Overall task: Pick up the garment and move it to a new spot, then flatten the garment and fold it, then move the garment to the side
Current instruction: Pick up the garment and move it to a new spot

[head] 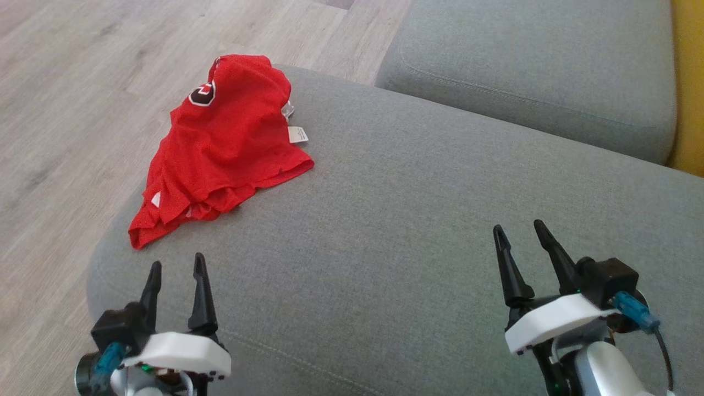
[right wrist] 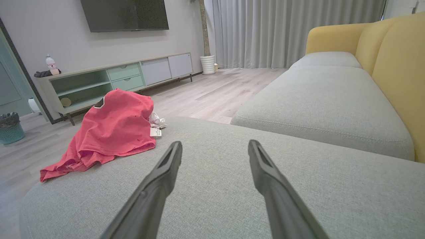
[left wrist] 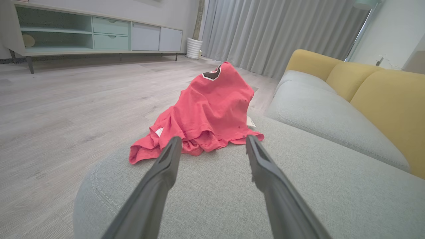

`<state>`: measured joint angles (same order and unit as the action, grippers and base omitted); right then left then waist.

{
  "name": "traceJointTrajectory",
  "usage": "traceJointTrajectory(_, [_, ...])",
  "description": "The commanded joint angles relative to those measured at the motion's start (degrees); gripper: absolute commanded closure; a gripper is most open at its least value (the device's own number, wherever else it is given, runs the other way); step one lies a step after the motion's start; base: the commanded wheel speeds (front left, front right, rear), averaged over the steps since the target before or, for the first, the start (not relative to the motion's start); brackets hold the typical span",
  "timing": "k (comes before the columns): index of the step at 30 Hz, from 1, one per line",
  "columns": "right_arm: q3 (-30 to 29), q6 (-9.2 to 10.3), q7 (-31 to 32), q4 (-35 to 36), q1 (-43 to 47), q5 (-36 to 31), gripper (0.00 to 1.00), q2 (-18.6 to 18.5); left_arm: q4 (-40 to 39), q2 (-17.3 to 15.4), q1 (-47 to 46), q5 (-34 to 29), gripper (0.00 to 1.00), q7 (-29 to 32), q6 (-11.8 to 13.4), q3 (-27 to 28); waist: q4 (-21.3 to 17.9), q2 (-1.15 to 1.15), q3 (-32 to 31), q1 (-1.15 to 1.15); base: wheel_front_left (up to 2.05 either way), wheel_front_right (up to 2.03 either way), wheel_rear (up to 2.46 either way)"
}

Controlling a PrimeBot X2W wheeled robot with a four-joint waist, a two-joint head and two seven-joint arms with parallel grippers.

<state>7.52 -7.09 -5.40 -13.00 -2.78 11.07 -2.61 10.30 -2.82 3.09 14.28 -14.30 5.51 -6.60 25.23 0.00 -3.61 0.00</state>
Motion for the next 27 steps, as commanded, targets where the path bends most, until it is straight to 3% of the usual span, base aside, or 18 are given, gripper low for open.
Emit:
traceJointTrajectory(1, [1.43,-0.4,-0.58,1.85,-2.35,0.34,0.0,-0.27,-2.35,-0.07,-2.07,-0.1,0.0,-0.7,-0.05,2.15,-0.23,0.0,0.11,0.0,0.0,0.0,0.0])
traceJointTrajectory(15, [0.89,-0.4,2.12,7.06,-3.44,-0.84,0.0,-0.27,-1.78,-3.27,-7.55,0.5,0.0,-0.46,-2.09,5.93,-3.7,0.0,4.97,0.0,0.0,0.0,0.0])
traceJointTrajectory(27, [-1.45,-0.4,8.5,19.05,-4.36,-7.28,0.0,-0.27,7.75,-11.98,-24.06,4.17,0.0,6.49,-4.57,10.74,-9.35,0.0,15.92,0.0,0.0,0.0,0.0])
